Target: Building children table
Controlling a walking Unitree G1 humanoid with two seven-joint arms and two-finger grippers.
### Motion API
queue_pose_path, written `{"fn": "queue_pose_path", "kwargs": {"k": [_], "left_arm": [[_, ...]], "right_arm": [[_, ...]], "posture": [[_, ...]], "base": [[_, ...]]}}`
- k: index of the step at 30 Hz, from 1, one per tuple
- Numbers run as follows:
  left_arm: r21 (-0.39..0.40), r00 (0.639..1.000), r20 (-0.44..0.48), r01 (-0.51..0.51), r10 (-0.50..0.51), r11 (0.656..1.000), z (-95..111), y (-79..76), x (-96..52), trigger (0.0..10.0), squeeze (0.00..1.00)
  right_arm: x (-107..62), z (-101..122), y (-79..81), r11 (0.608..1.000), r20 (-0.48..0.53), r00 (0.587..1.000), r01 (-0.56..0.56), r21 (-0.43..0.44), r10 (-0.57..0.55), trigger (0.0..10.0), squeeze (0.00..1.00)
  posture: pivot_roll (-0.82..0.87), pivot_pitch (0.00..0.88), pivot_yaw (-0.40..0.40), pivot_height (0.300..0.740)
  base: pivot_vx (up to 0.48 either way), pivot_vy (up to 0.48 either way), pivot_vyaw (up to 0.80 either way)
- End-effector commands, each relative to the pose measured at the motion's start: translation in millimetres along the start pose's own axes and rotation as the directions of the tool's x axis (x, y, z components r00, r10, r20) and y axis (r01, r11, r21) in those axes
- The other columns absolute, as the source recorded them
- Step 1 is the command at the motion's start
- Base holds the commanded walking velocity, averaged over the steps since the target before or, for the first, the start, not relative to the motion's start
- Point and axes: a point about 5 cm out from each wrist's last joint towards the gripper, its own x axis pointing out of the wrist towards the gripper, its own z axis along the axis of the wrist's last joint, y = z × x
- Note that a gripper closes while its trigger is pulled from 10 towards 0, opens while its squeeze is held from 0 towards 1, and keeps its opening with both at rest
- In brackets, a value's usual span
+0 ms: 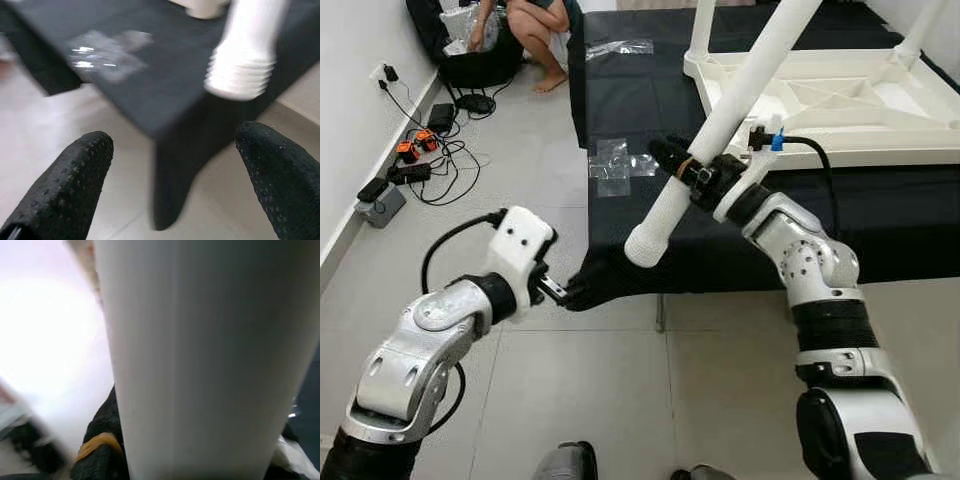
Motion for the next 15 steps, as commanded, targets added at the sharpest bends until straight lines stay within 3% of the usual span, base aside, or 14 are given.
{"fn": "queue_pose_path", "kwargs": {"k": [1, 2, 3, 4, 6, 7, 13, 15], "left_arm": [[0.011, 0.997, 0.030, -0.074, 0.073, 0.997, 3.6, 5.5, 0.1, 10.0, 0.00], [-0.008, 0.991, 0.064, -0.117, 0.117, 0.993, 8.3, 4.9, 1.8, 10.0, 0.00], [-0.008, 0.991, 0.064, -0.117, 0.117, 0.993, 8.3, 4.9, 1.8, 10.0, 0.00], [-0.031, 0.981, 0.103, -0.161, 0.164, 0.986, 14.3, 2.6, 4.4, 10.0, 0.00], [-0.048, 0.971, 0.132, -0.193, 0.197, 0.980, 18.4, 0.4, 6.7, 10.0, 0.00], [-0.076, 0.960, 0.154, -0.226, 0.235, 0.971, 22.0, -2.0, 8.8, 10.0, 0.00], [-0.093, 0.942, 0.184, -0.269, 0.282, 0.959, 26.5, -6.6, 12.2, 10.0, 0.00], [-0.103, 0.936, 0.189, -0.281, 0.296, 0.954, 27.7, -8.7, 14.0, 10.0, 0.00]], "right_arm": [[2.1, 12.4, -4.3, 0.990, 0.062, 0.993, 0.105, -0.090, -0.100, 0.0, 0.00], [1.4, 17.4, -7.2, 0.971, 0.100, 0.979, 0.191, -0.145, -0.178, 0.0, 0.00], [1.4, 17.4, -7.2, 0.971, 0.100, 0.979, 0.191, -0.145, -0.178, 0.0, 0.00], [-0.7, 22.0, -6.9, 0.943, 0.138, 0.961, 0.263, -0.205, -0.238, 0.0, 0.00], [-2.2, 24.6, -4.4, 0.923, 0.170, 0.951, 0.296, -0.246, -0.259, 0.0, 0.00], [-4.7, 25.6, -2.2, 0.901, 0.192, 0.939, 0.330, -0.280, -0.285, 10.0, 0.00], [-8.7, 22.4, 2.6, 0.879, 0.201, 0.930, 0.358, -0.316, -0.306, 10.0, 0.00], [-10.2, 20.5, 3.5, 0.869, 0.200, 0.926, 0.370, -0.330, -0.319, 10.0, 0.00]], "posture": [[0.07, 0.112, -0.036, 0.740], [0.07, 0.109, -0.036, 0.740], [0.07, 0.109, -0.036, 0.740], [0.07, 0.111, -0.039, 0.740], [0.07, 0.112, -0.039, 0.740], [0.07, 0.112, -0.039, 0.740], [0.06, 0.115, -0.038, 0.740], [0.06, 0.119, -0.038, 0.740]], "base": [[0.000, 0.000, 0.00], [0.000, 0.000, 0.00], [0.000, 0.000, 0.00], [0.000, 0.000, 0.00], [0.000, 0.000, 0.00], [0.000, 0.000, 0.00], [0.000, 0.000, 0.00], [0.000, 0.000, -0.80]]}}
